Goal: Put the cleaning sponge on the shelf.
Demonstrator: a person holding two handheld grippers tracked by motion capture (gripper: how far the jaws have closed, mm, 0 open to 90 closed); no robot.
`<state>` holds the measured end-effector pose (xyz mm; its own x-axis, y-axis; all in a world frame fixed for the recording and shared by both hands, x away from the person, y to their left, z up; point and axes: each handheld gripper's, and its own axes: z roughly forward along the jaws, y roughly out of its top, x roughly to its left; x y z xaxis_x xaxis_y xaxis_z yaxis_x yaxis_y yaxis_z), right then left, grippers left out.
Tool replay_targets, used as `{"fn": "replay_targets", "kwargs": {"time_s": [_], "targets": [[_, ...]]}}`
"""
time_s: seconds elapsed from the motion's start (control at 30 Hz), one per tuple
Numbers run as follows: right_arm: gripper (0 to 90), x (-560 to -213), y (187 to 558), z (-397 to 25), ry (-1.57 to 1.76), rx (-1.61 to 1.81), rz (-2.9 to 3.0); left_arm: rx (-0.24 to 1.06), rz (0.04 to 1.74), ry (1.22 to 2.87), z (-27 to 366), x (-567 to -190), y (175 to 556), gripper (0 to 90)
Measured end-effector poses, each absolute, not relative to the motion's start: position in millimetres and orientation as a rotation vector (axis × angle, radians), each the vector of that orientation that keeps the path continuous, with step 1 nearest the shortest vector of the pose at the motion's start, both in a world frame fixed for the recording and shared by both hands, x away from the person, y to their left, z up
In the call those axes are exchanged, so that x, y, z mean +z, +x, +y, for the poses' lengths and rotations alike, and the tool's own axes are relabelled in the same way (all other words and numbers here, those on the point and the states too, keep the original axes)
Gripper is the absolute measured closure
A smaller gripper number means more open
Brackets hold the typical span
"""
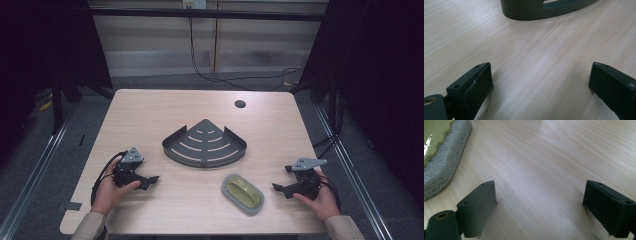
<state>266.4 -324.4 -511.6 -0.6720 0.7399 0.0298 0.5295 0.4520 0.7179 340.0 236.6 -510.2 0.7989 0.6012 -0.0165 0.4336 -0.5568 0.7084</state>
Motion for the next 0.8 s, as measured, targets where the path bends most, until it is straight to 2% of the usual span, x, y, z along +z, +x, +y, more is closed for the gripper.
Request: {"fn": "replay_targets", "kwargs": {"time_s": [0.17,0.3,0.33,0.5,0.8], "targets": [[10.8,-510,267,-321,1.124,1.015,2.412,0.293,0.767,2.242,236,-510,340,4.4],[14.1,-502,271,-315,1.168,0.908,2.469,0.294,0.768,2.242,236,-510,340,4.3],[18.2,-497,272,-312,1.198,0.852,2.496,0.294,0.767,2.242,236,-510,340,4.3],[25.0,-485,274,-301,1.187,0.735,2.578,0.294,0.768,2.242,236,-510,340,4.3],[28.4,-454,282,-274,1.258,0.618,2.703,0.294,0.768,2.242,236,-510,340,4.4]]}}
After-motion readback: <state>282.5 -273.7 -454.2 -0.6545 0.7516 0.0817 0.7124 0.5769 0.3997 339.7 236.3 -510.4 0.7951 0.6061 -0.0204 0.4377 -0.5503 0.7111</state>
